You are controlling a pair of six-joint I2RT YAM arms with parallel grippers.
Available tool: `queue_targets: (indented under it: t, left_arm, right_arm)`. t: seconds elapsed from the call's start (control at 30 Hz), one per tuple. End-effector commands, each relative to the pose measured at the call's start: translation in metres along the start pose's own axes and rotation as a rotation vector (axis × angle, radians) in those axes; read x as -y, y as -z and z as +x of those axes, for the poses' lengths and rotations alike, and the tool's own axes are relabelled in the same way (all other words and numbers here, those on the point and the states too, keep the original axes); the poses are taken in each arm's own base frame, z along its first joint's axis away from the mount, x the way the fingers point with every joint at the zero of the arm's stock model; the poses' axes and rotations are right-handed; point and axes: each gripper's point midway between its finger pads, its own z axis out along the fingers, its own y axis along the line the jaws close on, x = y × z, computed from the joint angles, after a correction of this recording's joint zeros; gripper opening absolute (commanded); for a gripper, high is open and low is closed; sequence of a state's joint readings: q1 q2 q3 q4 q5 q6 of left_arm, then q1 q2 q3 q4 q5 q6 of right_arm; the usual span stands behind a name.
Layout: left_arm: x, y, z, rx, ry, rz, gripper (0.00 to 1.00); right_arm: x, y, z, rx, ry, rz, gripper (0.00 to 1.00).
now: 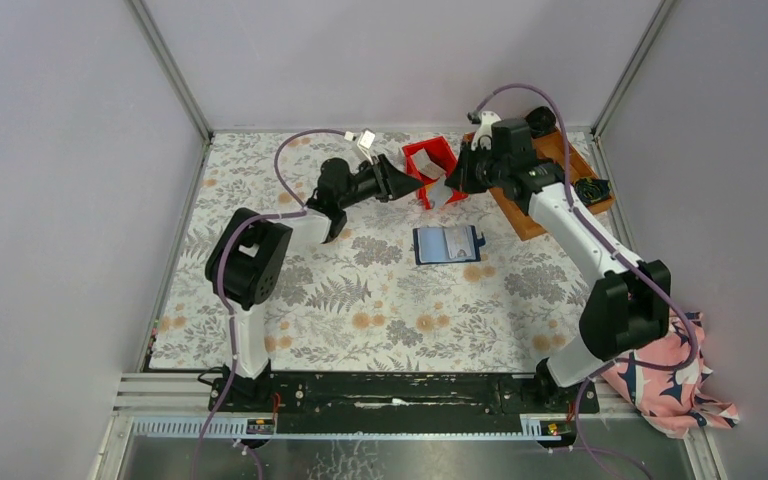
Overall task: Put the credit cards into the card holder
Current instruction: Pick up the credit card from the storage box.
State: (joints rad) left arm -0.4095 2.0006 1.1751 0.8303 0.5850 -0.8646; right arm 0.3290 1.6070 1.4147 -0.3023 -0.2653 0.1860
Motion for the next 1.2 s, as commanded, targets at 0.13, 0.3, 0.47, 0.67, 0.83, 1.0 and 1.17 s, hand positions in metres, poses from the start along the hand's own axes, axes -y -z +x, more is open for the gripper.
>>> queue_targets:
  t: [0.13,0.3,0.47,0.67,0.83,1.0,1.17]
  left_arm:
    - [0.074,0.035,0.020,-0.069,-0.068,0.292,0.48]
    - [0.077,0.039,0.050,-0.164,-0.061,0.320,0.48]
    - [0.074,0.045,0.071,-0.224,-0.050,0.327,0.48]
    - [0.072,0.054,0.085,-0.279,-0.045,0.347,0.47]
    - [0.073,0.059,0.095,-0.324,-0.018,0.390,0.35]
    - [0.073,0.064,0.103,-0.357,0.018,0.424,0.17]
    - [0.078,0.067,0.104,-0.355,0.056,0.475,0.00]
  right_arm:
    - [-0.050,0.034,0.042,-0.060,-0.086,-0.257,0.00]
    - [-0.060,0.043,0.055,-0.075,-0.103,-0.322,0.00]
    - [-0.062,0.045,0.066,-0.094,-0.117,-0.355,0.00]
    - [-0.064,0.044,0.071,-0.098,-0.149,-0.400,0.00]
    - [-0.061,0.042,0.071,-0.100,-0.171,-0.421,0.00]
    - [-0.050,0.042,0.066,-0.087,-0.206,-0.427,0.00]
    - [-0.047,0.039,0.066,-0.100,-0.227,-0.455,0.00]
